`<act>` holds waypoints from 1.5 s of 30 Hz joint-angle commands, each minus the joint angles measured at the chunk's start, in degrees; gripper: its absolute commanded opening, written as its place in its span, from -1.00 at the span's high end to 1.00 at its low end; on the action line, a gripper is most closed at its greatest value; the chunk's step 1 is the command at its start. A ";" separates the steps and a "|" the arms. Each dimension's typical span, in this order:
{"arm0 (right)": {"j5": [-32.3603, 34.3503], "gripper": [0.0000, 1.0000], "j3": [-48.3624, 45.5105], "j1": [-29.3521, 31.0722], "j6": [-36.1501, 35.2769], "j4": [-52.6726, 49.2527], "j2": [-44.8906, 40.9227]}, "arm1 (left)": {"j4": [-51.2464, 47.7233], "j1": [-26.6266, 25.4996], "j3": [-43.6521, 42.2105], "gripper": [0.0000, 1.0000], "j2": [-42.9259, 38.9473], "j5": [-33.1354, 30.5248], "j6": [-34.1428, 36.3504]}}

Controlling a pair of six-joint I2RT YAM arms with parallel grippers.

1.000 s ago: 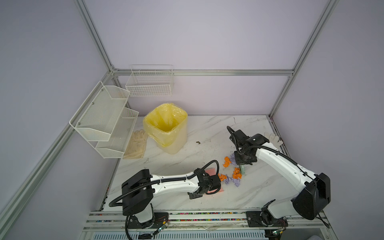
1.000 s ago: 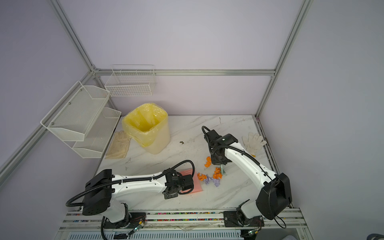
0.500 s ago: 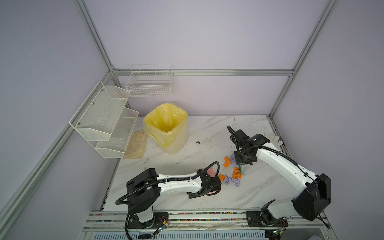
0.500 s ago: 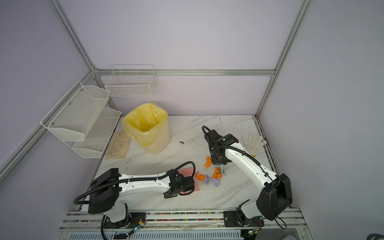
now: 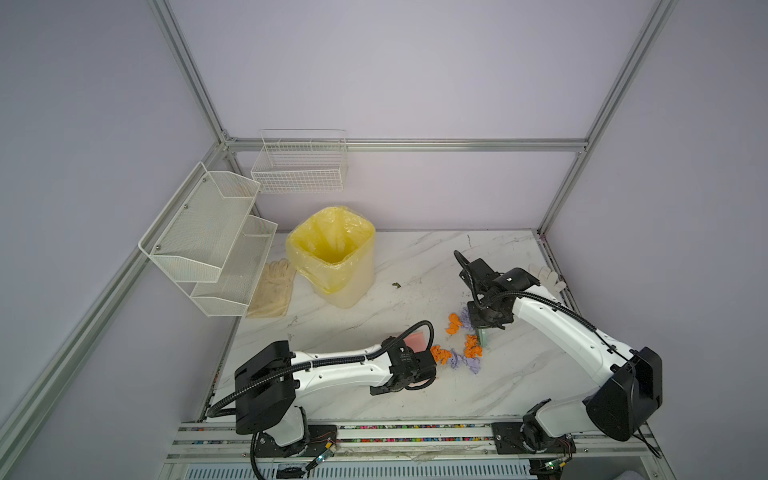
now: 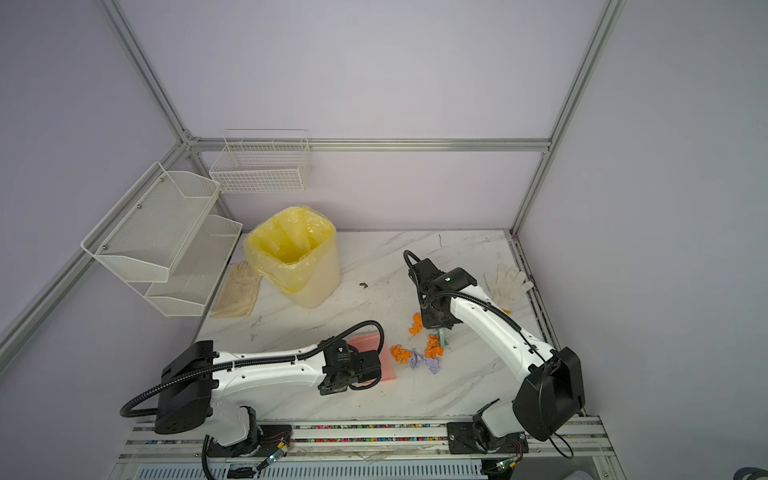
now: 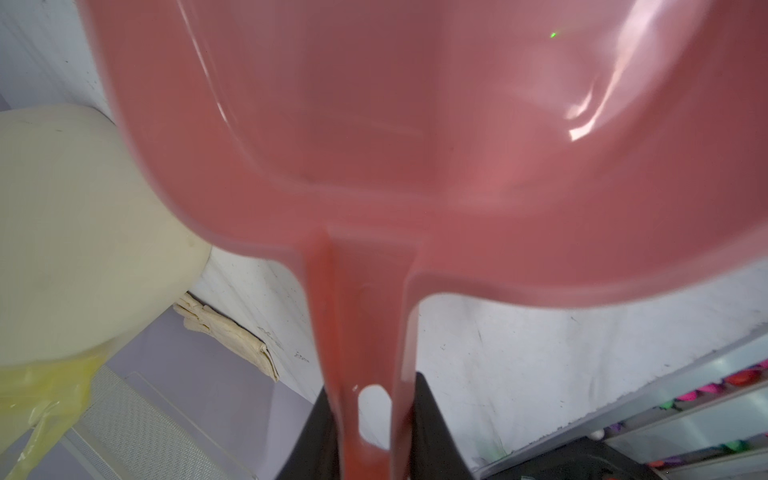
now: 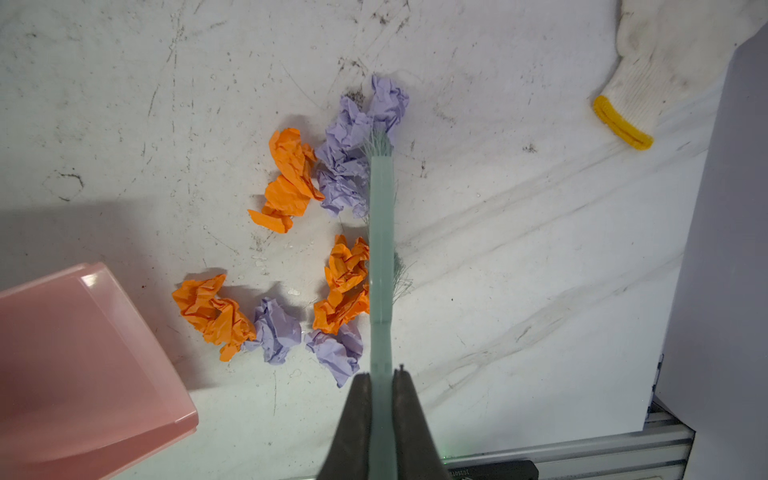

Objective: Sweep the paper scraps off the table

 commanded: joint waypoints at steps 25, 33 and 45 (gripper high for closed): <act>-8.75 1.00 1.85 1.70 -0.82 2.16 -2.20 | -1.19 4.12 8.30 1.00 10.28 5.85 -5.40; -12.51 1.00 3.36 6.53 2.19 6.28 -0.14 | -0.41 4.61 9.00 1.00 12.07 7.17 -5.21; -7.65 1.00 7.89 8.55 3.22 3.83 1.02 | -2.29 5.51 8.41 1.00 11.55 3.65 -5.15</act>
